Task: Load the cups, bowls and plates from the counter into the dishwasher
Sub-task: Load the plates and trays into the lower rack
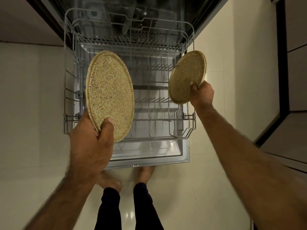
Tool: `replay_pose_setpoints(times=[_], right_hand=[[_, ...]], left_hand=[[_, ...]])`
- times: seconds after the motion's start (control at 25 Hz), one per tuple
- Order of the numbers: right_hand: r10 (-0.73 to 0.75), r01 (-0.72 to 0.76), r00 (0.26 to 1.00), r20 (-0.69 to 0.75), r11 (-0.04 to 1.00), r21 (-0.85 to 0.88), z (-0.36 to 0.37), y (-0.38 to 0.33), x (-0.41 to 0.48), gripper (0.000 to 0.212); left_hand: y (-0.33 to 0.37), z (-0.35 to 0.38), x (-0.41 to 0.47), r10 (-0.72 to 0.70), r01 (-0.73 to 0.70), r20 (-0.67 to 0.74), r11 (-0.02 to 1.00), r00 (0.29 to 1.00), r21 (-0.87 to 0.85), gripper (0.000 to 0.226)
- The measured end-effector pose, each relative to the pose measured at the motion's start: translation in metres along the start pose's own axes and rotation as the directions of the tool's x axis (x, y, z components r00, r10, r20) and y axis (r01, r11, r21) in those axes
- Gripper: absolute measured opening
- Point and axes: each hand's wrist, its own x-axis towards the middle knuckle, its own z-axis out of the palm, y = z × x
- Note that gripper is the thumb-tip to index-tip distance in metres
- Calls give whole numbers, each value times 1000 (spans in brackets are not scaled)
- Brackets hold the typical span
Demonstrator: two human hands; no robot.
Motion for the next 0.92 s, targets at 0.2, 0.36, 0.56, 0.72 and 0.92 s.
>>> replay_pose_setpoints(times=[0.2,0.36,0.56,0.72,0.92], right_hand=[[85,-86,996,24,996,33,11,23,-14,41],[120,-135,987,109,980,143,12,26,-22,57],[195,-273,949,249,903,332,9,19,-36,63],[214,-288,948,234,889,356,6,24,-42,77],[260,-335,936,239,866,370,7,43,-43,60]], left_hand=[[2,5,-1,7,-6,21,1000,1000,-13,41],[2,7,-1,11,-11,36,1000,999,-13,39],[0,9,-1,-10,11,39,1000,999,-18,35],[-3,7,-1,-28,29,31,999,999,-37,32],[-7,6,-1,-56,57,24,995,998,-78,36]])
